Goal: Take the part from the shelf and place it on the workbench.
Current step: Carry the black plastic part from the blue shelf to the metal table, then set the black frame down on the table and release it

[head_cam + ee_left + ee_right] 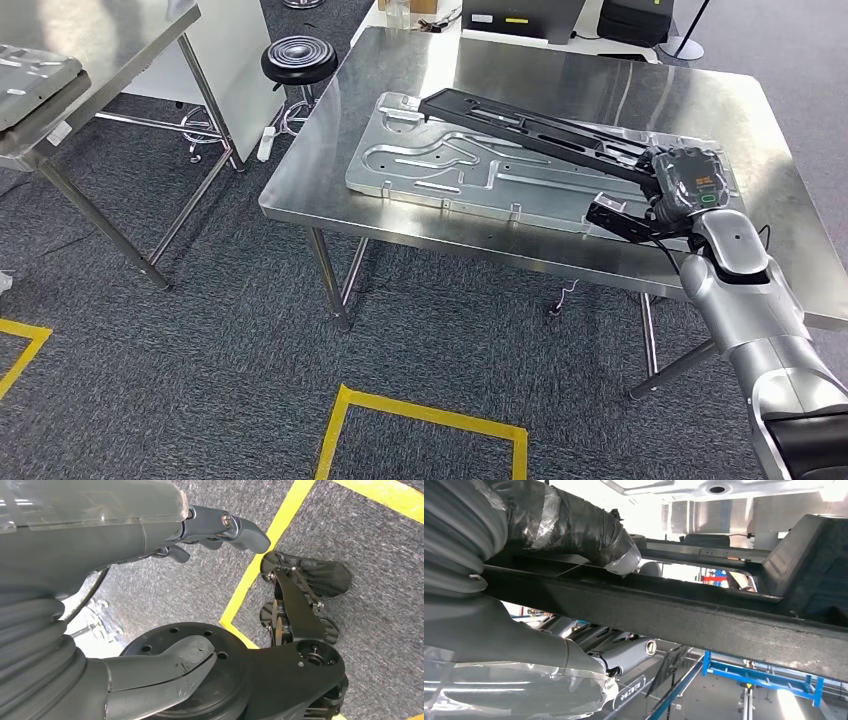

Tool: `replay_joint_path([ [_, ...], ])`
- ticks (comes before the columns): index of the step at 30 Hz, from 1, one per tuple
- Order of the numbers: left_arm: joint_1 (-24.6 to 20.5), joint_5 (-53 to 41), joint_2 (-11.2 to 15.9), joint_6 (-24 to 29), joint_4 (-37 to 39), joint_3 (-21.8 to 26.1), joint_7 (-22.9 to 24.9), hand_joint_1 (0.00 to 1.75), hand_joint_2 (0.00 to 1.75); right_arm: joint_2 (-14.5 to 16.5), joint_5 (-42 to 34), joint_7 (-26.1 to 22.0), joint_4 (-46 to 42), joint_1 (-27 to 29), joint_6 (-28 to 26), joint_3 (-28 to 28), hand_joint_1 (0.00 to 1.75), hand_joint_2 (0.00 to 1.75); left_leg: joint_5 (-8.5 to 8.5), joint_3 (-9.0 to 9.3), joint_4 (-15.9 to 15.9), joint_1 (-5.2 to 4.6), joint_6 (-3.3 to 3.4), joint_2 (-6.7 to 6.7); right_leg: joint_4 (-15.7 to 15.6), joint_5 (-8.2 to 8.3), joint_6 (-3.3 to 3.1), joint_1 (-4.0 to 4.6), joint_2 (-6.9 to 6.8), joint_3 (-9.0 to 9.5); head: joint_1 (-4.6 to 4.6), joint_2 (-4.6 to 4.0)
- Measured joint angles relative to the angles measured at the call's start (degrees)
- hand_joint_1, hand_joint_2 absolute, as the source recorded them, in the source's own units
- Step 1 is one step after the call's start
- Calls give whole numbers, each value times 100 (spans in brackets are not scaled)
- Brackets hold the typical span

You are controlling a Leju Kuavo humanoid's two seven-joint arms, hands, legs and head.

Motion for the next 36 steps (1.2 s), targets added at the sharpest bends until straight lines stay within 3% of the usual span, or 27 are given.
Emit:
replay_joint_path([
  [10,0,13,-1,-3,0,0,-32,0,175,0,-14,5,11,7,2,19,175,175,-3,-3,7,-4,4,0,-6,3,3,-5,0,1,0,1],
  [15,-3,24,-2,-10,0,0,-47,0,175,-5,-30,27,7,20,4,20,175,175,36,42,-86,-3,108,13,-48,17,75,-26,5,22,0,0],
  [17,-4,25,-9,-16,0,0,-53,0,175,-17,-39,27,5,29,5,20,175,175,107,117,-229,40,154,37,202,-160,89,-23,-8,-81,3,0],
  [20,-1,29,-14,-19,0,1,-55,0,175,-20,-63,31,13,61,7,20,175,175,123,144,-272,67,165,62,1215,-636,146,-83,-27,-572,2,1],
  [21,2,31,-15,-19,0,1,-54,0,175,-20,-69,32,16,81,7,20,175,175,110,144,-262,79,148,63,1420,-671,180,-115,-36,-680,1,1],
  [22,5,32,-17,-19,0,1,-54,0,175,-20,-71,33,18,99,7,20,175,175,89,145,-240,100,118,65,1417,-597,218,-150,-50,-686,1,1],
  [23,8,32,-22,-19,0,1,-53,0,175,-20,-72,33,20,112,7,21,175,175,59,145,-202,128,77,64,1190,-429,262,-187,-71,-576,1,1],
  [25,9,33,-18,-18,0,1,-54,0,175,-13,-73,33,21,118,8,22,175,175,-37,125,-70,172,-41,62,471,-118,349,-239,-108,-222,5,1],
  [27,7,36,-4,-17,0,1,-56,0,175,-6,-79,40,23,124,9,27,175,175,-121,100,36,168,-145,57,134,-65,287,-236,-85,-50,5,1],
  [29,8,39,-2,-16,0,1,-60,0,175,-1,-80,51,24,145,11,34,175,175,-151,108,42,162,-201,57,177,-118,137,-213,-46,-58,2,1],
  [31,6,42,-4,-15,0,1,-63,0,175,1,-77,48,19,161,13,38,175,175,-225,98,120,183,-241,61,190,-142,38,-204,-43,-45,2,1],
  [32,5,42,-5,-13,0,1,-64,0,175,-1,-77,44,16,161,13,39,175,175,-329,19,303,188,-253,62,191,-150,-2,-197,-42,-31,2,1],
  [35,3,42,-5,-4,0,1,-68,0,175,3,-78,43,14,165,13,40,175,175,-765,-572,1389,161,-233,61,189,-189,-80,-137,-40,4,1,1],
  [36,5,42,-5,-1,0,1,-68,0,175,7,-78,44,15,167,13,40,175,175,-800,-750,1654,140,-204,60,189,-204,-104,-105,-37,19,0,1],
])
